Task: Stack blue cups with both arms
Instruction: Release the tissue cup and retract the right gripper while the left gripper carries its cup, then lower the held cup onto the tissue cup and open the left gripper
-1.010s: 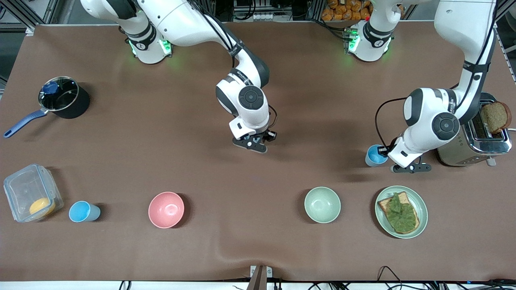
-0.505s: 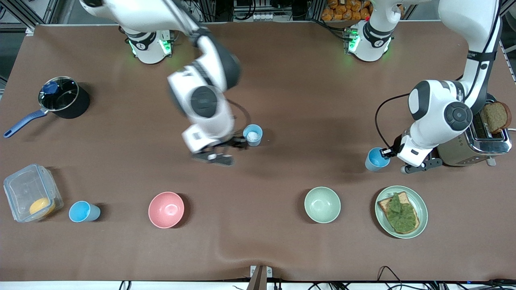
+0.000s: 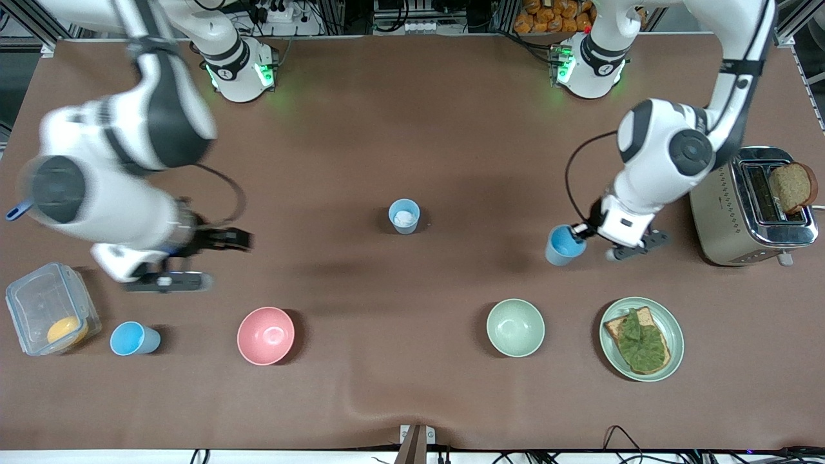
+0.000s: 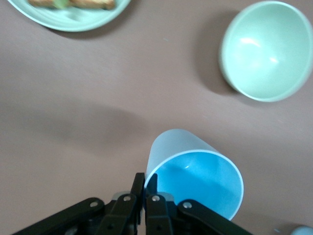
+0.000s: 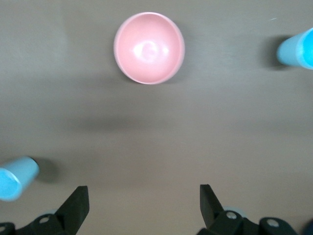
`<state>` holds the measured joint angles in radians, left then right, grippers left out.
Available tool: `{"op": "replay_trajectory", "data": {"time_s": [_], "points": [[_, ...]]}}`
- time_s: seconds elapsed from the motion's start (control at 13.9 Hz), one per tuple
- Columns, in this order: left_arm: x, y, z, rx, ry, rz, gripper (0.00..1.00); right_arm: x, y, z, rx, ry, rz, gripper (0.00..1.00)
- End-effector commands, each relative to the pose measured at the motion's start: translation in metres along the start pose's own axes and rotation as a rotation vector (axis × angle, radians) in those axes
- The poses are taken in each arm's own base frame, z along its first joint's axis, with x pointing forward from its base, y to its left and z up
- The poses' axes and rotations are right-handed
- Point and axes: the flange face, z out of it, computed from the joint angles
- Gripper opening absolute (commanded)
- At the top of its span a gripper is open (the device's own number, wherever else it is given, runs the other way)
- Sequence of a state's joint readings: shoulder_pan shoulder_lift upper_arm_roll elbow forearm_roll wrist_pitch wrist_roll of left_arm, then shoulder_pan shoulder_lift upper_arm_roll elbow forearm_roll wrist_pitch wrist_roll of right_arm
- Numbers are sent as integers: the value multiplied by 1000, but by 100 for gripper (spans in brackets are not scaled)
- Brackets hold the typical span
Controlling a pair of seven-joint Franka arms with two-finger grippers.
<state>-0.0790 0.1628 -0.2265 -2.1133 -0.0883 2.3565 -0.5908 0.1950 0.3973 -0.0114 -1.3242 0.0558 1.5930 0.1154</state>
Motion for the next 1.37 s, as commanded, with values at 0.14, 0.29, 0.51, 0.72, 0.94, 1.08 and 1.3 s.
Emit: {"op": "replay_trajectory", "data": {"time_s": [0.14,0.29,0.51,0.72,0.94,1.08,1.3], "points": [[-56,57,-6,-26,-19,-3,0,-52,63,-66,22,-12,-42,100],[-68,83,-18,-19,-23,-23,0,-55,66,-66,13,-12,-39,100],[-86,121,-34,23,-47,-44,0,-60,68,-53,-1,68,-40,100],[-112,154,-34,14,-59,-72,0,-71,73,-46,-2,112,-31,100],[-143,190,-22,15,-75,-85,0,-87,102,-41,-1,158,-23,100],[-164,214,-7,28,-83,-111,0,-93,106,-59,-12,182,-74,100],[-188,241,14,54,-60,-135,0,-114,118,-85,-18,207,-48,100]]}}
